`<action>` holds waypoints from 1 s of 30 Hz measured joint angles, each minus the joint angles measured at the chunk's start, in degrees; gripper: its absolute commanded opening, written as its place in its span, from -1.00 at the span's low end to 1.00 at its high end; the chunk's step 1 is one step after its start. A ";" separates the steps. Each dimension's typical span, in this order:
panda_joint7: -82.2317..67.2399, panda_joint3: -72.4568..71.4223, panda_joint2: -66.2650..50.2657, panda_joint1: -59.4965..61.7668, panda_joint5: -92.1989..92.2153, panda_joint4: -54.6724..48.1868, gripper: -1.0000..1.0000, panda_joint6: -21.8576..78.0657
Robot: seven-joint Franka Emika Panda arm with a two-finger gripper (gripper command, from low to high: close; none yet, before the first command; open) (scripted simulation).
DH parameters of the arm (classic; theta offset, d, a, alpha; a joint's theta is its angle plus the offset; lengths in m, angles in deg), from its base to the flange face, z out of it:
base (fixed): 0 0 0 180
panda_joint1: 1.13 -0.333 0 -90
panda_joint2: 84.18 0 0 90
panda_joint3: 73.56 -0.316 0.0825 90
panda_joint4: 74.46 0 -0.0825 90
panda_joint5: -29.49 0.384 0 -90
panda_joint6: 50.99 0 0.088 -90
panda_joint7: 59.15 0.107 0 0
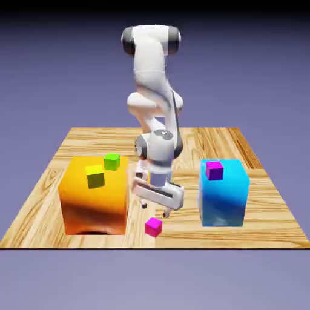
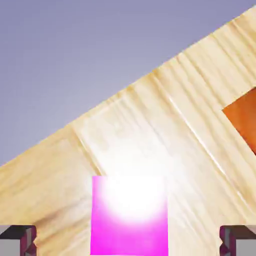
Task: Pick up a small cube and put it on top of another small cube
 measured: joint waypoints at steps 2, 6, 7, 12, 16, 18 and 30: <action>2.63 3.68 -4.15 -3.03 -2.68 -1.70 0.00 -2.75; 7.23 10.10 -11.38 -8.31 -7.36 -4.66 -1.00 -7.55; 7.23 10.10 -11.38 -8.31 -7.36 -4.66 -1.00 -7.55; 1.98 2.74 -3.09 -2.25 -2.01 -1.26 -1.00 -2.10; -3.26 -4.28 5.21 1.34 4.69 -0.02 -1.00 4.99; -5.85 -7.50 9.37 0.93 9.15 -1.18 -1.00 9.84; -21.47 -26.80 34.28 -0.34 36.00 -8.08 -1.00 38.93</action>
